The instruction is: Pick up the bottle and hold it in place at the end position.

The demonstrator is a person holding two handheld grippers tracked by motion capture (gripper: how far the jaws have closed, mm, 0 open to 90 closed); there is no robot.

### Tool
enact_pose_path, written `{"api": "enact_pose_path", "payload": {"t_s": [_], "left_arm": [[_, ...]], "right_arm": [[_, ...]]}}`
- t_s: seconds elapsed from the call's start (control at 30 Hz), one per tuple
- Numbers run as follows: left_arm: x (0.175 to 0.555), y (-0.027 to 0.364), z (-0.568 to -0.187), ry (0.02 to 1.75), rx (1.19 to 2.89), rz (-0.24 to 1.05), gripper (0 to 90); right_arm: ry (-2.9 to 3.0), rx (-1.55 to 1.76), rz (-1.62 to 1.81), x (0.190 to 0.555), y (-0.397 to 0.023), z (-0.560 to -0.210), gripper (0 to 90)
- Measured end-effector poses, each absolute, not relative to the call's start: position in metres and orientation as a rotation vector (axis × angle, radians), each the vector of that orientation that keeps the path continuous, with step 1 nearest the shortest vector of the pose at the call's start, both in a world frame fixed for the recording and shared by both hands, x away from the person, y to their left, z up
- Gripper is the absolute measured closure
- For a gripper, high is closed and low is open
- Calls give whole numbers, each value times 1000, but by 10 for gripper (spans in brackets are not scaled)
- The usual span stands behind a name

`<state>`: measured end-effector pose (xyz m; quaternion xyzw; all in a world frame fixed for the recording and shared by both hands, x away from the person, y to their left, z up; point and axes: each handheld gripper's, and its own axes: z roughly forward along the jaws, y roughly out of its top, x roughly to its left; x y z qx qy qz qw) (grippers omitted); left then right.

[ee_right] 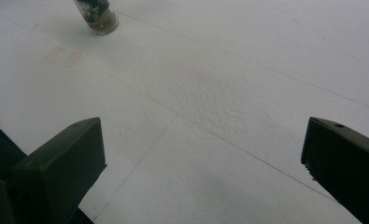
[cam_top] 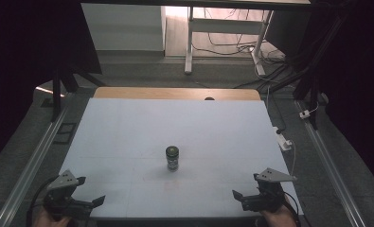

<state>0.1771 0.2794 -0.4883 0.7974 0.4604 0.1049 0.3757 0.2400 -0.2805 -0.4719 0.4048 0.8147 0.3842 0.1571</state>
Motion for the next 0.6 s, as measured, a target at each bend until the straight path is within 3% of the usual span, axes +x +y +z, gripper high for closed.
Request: {"api": "enact_pose_path", "payload": {"t_s": [0.3,0.6], "left_arm": [[182,273,-488,1139,2070,272,0],[192,266,-489,1046,2085,193,0]], "right_arm": [[2339,1155,1091,240,-281,-472,0],[2337,1166,1094,241,-282,-473,0]]}}
